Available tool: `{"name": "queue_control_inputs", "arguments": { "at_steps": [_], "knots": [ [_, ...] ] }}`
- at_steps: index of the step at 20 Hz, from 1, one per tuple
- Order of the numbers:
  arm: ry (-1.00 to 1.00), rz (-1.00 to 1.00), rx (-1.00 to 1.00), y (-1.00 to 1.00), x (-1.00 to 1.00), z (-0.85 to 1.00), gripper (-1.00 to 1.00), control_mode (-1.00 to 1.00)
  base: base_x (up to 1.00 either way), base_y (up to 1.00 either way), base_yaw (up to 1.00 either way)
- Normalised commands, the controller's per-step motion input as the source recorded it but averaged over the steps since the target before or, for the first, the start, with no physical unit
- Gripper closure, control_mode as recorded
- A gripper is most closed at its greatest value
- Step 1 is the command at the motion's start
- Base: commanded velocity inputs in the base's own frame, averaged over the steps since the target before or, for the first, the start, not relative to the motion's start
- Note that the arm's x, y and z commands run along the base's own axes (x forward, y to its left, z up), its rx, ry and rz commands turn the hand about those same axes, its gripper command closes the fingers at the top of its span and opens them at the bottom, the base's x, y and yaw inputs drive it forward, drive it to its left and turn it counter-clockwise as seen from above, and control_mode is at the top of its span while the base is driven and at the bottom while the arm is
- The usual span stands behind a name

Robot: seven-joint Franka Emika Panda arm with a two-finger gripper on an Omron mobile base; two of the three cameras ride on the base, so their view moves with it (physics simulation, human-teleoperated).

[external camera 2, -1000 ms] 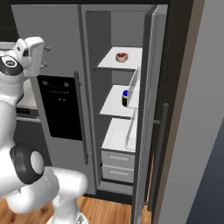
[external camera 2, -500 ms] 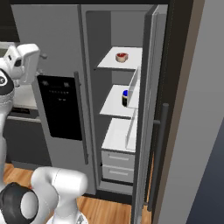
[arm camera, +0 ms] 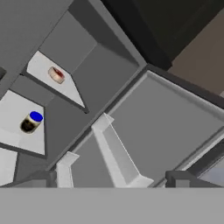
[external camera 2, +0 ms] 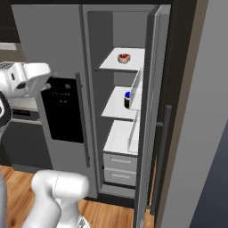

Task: Pick up the frozen steak from the freezer, place it on any shelf in the fridge, and close the fridge and freezer doors when done.

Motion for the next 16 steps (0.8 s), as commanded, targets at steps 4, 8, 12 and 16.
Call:
{"name": "queue_control_inputs", "arguments": {
  "at_steps": [4,8,12,16],
  "knots": [
    [-0.08,-0.16,0.26,-0.81,-0.92,0.0,-1.0,-1.0,0.0,0.0,0.0],
    [-0.08,-0.11,0.27,-0.82,-0.79,0.0,-1.0,-1.0,0.0,0.0,0.0],
    [-0.11,-0.07,0.28,-0.71,-0.54,0.0,-1.0,-1.0,0.0,0.0,0.0],
    [-0.15,-0.02,0.3,-0.69,-0.34,0.0,-1.0,-1.0,0.0,0.0,0.0]
  ]
}}
